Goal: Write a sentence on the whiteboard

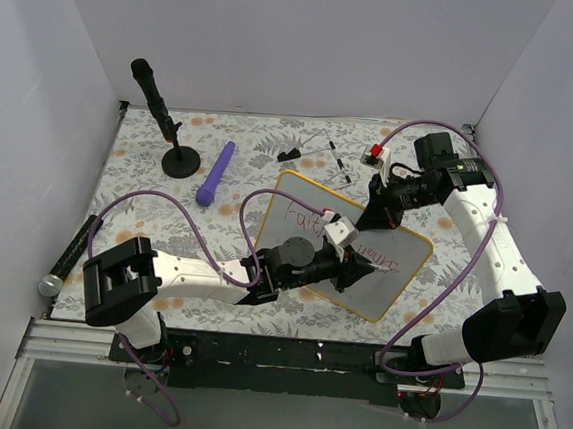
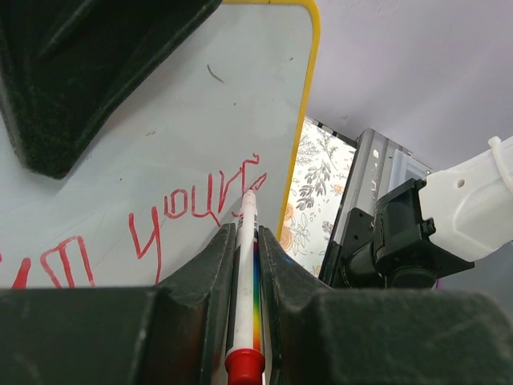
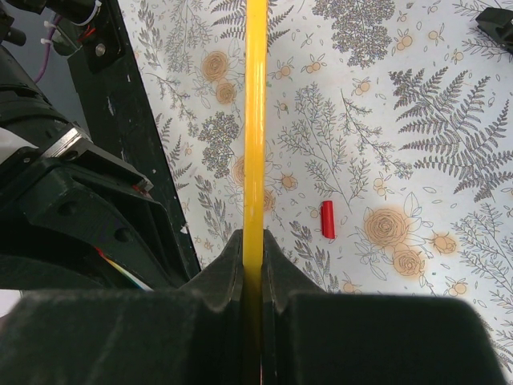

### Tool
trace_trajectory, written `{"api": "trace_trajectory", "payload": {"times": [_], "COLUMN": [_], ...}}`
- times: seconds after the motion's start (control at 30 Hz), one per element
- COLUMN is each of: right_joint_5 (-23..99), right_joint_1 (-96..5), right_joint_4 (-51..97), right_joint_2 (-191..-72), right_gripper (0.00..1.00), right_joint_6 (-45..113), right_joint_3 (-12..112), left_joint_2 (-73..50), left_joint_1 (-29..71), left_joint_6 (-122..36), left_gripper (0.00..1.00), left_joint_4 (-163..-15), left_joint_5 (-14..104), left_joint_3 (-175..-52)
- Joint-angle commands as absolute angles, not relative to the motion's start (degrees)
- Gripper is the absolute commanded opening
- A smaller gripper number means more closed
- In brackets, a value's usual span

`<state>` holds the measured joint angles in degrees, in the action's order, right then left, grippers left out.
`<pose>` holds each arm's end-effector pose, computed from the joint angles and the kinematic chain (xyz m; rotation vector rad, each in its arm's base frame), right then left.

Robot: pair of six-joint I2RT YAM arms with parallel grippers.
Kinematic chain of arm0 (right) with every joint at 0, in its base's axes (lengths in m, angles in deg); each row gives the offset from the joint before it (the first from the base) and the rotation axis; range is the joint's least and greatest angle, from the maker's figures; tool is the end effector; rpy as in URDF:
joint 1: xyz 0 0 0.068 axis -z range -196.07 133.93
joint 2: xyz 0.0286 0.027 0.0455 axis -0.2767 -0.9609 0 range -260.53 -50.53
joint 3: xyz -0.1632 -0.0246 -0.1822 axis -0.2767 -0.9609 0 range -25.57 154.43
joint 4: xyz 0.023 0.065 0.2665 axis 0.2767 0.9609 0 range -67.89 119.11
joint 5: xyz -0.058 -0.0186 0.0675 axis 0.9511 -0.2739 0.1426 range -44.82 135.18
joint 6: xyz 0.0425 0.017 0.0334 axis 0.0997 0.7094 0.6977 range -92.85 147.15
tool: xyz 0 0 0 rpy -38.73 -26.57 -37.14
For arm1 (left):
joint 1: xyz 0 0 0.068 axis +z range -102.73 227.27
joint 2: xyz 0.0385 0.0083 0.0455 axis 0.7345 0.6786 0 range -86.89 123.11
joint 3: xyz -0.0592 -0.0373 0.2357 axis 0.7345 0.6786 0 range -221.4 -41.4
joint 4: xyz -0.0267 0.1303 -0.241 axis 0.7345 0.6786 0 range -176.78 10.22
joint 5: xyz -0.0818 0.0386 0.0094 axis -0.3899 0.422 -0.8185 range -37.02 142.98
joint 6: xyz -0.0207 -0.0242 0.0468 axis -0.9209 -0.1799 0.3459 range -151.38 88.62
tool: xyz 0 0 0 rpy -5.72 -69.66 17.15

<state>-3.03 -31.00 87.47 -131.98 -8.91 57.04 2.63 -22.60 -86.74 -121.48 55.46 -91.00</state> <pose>0.2696 0.1025 0.3217 -1.2518 2.0552 0.9524 0.1286 -0.3457 0.2186 0.2066 1.9260 -1.5504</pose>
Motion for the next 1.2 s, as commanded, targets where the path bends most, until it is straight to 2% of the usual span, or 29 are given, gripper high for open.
{"api": "trace_trajectory", "payload": {"times": [0.0, 0.67, 1.17], "right_joint_5": [-8.8, -8.8, -8.8], "right_joint_1": [-30.7, -30.7, -30.7], "right_joint_4": [85.3, 85.3, 85.4], "right_joint_2": [-129.6, -129.6, -129.7], "right_gripper": [0.01, 0.01, 0.01], "right_joint_6": [-9.2, -9.3, -9.3], "right_joint_3": [57.8, 57.7, 57.8], "left_joint_2": [-0.2, 4.2, 1.4], "left_joint_1": [-21.8, -21.8, -21.7], "left_joint_6": [-86.6, -86.8, -87.2], "left_gripper": [0.0, 0.0, 0.0], "left_joint_4": [-120.7, -120.3, -124.1], "left_joint_5": [57.4, 53.4, 48.7], "left_joint_3": [-89.9, -94.7, -94.9]}}
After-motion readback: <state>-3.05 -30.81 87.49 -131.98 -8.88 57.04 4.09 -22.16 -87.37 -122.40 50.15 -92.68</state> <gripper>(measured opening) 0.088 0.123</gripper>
